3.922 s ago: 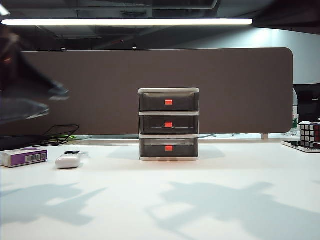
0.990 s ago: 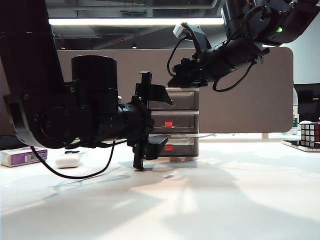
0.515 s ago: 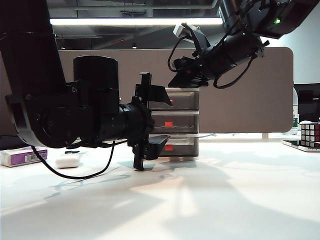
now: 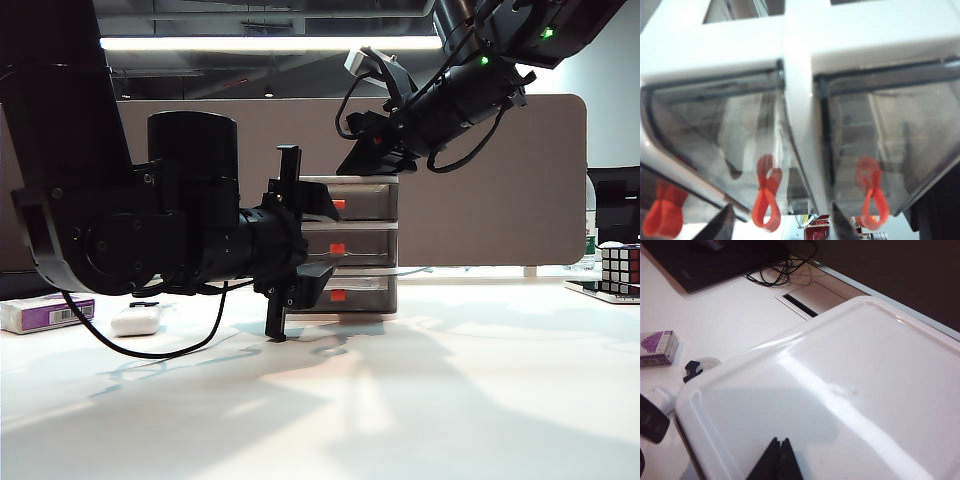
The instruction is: Open the second layer of the drawer on the table, pick up the earphone case on the table and put it in, and finally close the drawer.
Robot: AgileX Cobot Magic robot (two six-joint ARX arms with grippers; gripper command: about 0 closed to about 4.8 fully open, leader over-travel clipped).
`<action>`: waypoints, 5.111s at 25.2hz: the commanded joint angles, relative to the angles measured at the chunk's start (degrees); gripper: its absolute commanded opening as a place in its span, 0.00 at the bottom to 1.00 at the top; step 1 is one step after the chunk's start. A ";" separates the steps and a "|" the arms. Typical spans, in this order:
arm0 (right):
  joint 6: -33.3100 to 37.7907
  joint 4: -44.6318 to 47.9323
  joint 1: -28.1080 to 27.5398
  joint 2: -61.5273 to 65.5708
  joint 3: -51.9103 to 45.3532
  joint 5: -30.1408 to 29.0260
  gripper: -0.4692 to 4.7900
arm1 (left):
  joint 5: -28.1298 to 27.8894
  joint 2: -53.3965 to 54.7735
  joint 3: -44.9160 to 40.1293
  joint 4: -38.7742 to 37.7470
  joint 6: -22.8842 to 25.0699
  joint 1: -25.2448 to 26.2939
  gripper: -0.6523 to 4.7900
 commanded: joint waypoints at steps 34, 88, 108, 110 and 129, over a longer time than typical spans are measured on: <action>1.11 -3.23 -0.02 0.46 -0.35 1.22 0.09 | 0.04 0.20 1.36 -5.81 0.66 -0.66 0.11; 1.44 -5.75 3.26 3.50 1.42 -9.81 0.08 | 21.14 0.52 -4.00 -9.51 -0.57 1.40 0.11; 5.64 -12.02 3.52 -3.15 3.52 -26.99 0.08 | 16.98 0.48 -3.82 -8.33 0.07 6.56 0.11; -0.68 -17.05 3.52 -3.13 3.37 -20.06 0.08 | 16.92 0.48 -3.82 -7.87 0.09 6.56 0.11; -5.18 -12.26 3.34 3.06 3.43 -9.97 0.08 | 24.52 0.42 -3.87 -4.66 -1.07 2.97 0.11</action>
